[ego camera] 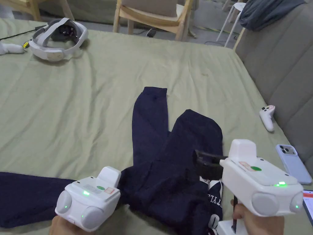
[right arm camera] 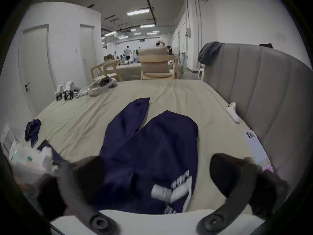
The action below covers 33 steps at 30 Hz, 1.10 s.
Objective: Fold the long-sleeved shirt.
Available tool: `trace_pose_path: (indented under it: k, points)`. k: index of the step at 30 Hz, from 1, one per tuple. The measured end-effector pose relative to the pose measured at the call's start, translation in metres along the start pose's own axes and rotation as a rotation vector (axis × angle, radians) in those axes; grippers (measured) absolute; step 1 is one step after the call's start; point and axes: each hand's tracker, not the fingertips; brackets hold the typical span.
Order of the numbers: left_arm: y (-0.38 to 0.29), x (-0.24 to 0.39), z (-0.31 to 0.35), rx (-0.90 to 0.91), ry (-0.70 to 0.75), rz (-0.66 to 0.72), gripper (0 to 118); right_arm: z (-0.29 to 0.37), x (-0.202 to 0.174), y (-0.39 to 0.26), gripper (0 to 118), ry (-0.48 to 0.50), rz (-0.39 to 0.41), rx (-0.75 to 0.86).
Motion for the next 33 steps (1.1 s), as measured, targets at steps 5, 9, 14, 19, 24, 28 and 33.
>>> trace_pose_path:
  k: [5,9,14,19,24,28,33]
  points:
    - [0.0,-0.013,-0.004,-0.012,-0.051,0.108,8,-0.134,0.016,0.081,118,0.013,0.076,-0.161]
    - [-0.003,-0.007,-0.005,0.009,-0.016,0.028,8,-0.235,0.027,0.108,106,-0.014,0.078,-0.334]
    - [-0.002,-0.013,-0.006,0.007,-0.04,0.067,8,-0.276,0.023,0.096,45,0.011,0.026,-0.558]
    - [-0.003,-0.025,-0.004,0.013,-0.09,0.152,8,-0.251,0.031,0.108,4,-0.021,0.071,-0.443]
    - [-0.007,-0.044,0.034,0.069,-0.164,0.319,8,-0.155,0.037,0.134,4,0.079,-0.023,-0.189]
    - [0.007,-0.051,0.09,0.201,-0.108,0.277,7,-0.054,0.036,0.165,4,0.16,-0.02,0.008]
    - [0.052,-0.066,0.173,0.407,-0.014,0.223,7,0.062,0.029,0.206,4,0.222,-0.015,0.25]
